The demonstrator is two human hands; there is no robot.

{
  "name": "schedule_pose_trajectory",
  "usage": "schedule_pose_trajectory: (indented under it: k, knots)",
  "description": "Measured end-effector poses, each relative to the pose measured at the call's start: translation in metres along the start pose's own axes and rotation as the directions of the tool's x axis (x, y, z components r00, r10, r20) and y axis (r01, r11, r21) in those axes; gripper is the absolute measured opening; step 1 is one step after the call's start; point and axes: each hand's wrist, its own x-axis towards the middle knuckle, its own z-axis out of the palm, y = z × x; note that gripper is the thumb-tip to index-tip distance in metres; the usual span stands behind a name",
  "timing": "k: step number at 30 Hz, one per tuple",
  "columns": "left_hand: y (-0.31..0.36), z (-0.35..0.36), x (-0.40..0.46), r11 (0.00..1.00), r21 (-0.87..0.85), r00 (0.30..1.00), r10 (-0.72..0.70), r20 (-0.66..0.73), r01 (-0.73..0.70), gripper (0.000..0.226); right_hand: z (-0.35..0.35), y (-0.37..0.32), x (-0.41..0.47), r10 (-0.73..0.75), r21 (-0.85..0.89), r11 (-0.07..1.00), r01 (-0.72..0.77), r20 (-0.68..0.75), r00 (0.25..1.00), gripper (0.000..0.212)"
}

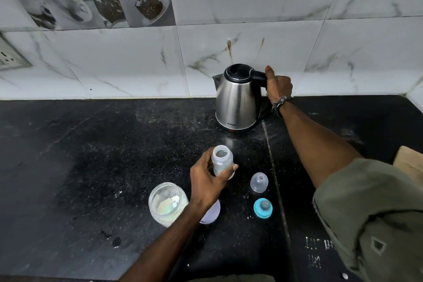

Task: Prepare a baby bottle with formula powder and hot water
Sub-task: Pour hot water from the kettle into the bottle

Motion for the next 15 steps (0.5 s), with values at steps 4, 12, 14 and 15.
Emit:
schedule_pose_trajectory:
  k: [4, 12, 14, 15]
  knots:
    - [-0.002, 0.0, 0.0, 1.0, 0.009, 1.0, -0.017, -0.012, 0.017, 0.05, 0.004, 0.003, -0.01, -0.001, -0.016, 1.0, 0.0, -0.092, 0.996, 0.056]
    - [-0.003, -0.003, 0.003, 1.0, 0.002, 1.0, -0.025, 0.004, 0.025, 0.054, 0.003, 0.01, -0.043, 0.068, 0.077, 0.996, -0.052, -0.225, 0.972, 0.051]
    - [-0.001, -0.005, 0.001, 1.0, 0.001, 1.0, -0.01, 0.021, 0.01, 0.054, -0.006, 0.014, -0.05, 0.045, 0.087, 0.996, -0.024, -0.252, 0.967, 0.051]
    - [0.0, -0.006, 0.001, 1.0, -0.006, 1.0, -0.007, 0.027, 0.008, 0.055, -0.012, 0.014, -0.052, 0.027, 0.09, 0.996, -0.004, -0.26, 0.965, 0.051]
